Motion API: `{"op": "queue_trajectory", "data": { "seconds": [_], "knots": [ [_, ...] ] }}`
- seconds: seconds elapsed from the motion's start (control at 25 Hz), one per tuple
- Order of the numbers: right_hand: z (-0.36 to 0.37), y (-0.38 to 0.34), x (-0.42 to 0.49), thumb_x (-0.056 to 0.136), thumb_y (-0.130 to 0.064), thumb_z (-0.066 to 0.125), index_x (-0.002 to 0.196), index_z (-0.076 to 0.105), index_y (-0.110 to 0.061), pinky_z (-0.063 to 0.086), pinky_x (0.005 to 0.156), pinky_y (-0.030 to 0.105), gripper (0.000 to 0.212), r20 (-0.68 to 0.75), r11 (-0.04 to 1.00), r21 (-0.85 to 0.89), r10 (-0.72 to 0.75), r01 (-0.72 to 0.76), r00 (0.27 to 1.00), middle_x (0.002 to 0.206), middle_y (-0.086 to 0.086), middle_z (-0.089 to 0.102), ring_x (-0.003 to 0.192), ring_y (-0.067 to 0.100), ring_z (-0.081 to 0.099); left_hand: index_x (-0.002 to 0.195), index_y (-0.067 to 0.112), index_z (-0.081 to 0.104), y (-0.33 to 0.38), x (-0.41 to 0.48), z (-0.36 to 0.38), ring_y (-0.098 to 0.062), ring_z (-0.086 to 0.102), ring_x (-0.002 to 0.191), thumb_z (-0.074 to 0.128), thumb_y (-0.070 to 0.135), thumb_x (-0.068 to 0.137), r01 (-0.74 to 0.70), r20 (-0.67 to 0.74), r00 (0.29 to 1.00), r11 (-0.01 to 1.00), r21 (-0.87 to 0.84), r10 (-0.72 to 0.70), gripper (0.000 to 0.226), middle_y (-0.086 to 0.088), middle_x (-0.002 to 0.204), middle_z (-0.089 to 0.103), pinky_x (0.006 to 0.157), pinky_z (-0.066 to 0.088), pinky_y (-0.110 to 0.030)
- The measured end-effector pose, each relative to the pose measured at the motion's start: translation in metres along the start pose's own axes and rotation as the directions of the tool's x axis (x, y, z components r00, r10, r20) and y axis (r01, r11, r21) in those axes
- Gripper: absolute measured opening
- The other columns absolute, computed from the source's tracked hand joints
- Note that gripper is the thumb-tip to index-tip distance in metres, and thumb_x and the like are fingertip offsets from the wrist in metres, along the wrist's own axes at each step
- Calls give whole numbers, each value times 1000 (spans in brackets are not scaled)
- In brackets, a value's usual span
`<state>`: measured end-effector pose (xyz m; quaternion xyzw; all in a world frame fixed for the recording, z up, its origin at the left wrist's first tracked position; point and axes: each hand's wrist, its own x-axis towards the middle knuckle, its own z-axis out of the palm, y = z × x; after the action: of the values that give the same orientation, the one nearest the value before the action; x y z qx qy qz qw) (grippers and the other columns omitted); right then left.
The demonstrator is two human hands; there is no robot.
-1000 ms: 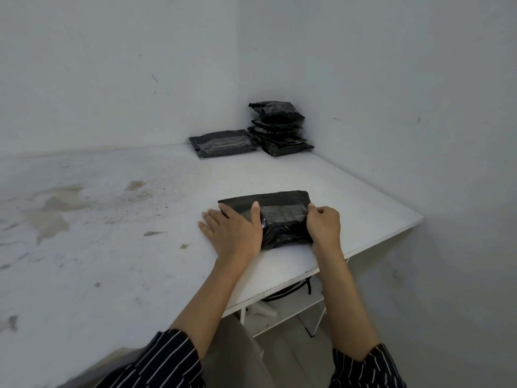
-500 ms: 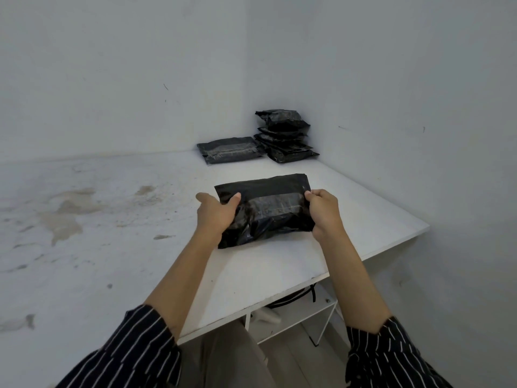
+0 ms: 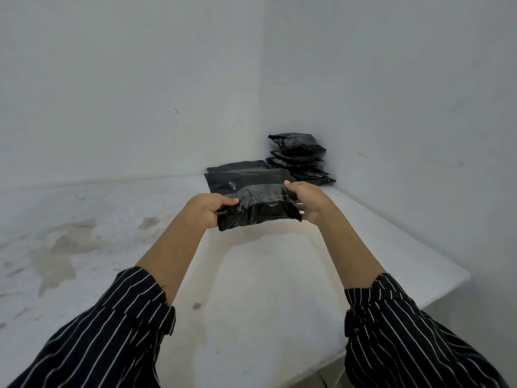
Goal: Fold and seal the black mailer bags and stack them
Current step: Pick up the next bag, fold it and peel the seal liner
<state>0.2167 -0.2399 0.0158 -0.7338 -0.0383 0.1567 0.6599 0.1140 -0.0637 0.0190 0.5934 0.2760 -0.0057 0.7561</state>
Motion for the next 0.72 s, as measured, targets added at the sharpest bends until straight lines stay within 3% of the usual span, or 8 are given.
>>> {"op": "queue_trajectory", "data": {
  "seconds": [0.12, 0.16, 0.28, 0.36, 0.52, 0.72],
  "knots": [
    [8, -6, 32, 85, -30, 69, 125, 53, -12, 56, 69, 32, 47, 110, 1000, -24, 14, -12, 994, 116, 8, 62, 94, 19, 62, 80, -2, 57, 17, 32, -2, -22, 58, 66, 62, -5, 84, -79, -84, 993, 995, 65, 85, 8, -14, 81, 59, 51, 53, -30],
    [11, -8, 45, 84, -25, 70, 125, 53, -9, 56, 69, 31, 47, 109, 1000, -12, -14, 16, 994, 116, 9, 63, 92, 18, 63, 86, -4, 58, 23, 46, -3, -23, 59, 67, 65, -7, 80, -111, -120, 986, 991, 76, 119, 10, -16, 85, 61, 52, 53, -32],
    [26, -12, 89, 81, -18, 73, 122, 52, -4, 52, 78, 31, 49, 30, 992, -30, -118, 119, 993, 114, 9, 63, 97, 21, 63, 108, -8, 55, 41, 88, -7, -30, 63, 81, 70, -12, 71, -189, -173, 964, 977, 99, 204, 40, -21, 104, 64, 70, 55, -39],
    [34, -16, 111, 82, -19, 73, 120, 45, -6, 47, 70, 24, 49, -44, 983, -43, -178, 176, 983, 108, 4, 54, 91, 16, 57, 115, -6, 51, 51, 111, -7, -32, 60, 95, 67, -16, 71, -241, -167, 953, 966, 97, 254, 48, -19, 115, 61, 79, 53, -39],
    [45, -19, 169, 84, -21, 71, 119, 44, -8, 39, 75, 24, 46, -100, 962, -72, -271, 265, 957, 97, -1, 48, 83, 9, 51, 142, 7, 22, 66, 162, -11, -32, 45, 119, 66, -14, 76, -310, -216, 916, 938, 157, 339, 82, -17, 134, 41, 96, 42, -42],
    [60, -4, 228, 85, -23, 69, 109, 59, -4, 44, 89, 28, 32, -107, 914, -205, -375, 349, 921, 105, 2, 54, 104, 16, 53, 133, 4, 45, 61, 213, -12, -29, 49, 119, 70, -10, 75, -328, -217, 894, 904, 275, 391, 64, -15, 134, 48, 97, 44, -34]
  ]
}}
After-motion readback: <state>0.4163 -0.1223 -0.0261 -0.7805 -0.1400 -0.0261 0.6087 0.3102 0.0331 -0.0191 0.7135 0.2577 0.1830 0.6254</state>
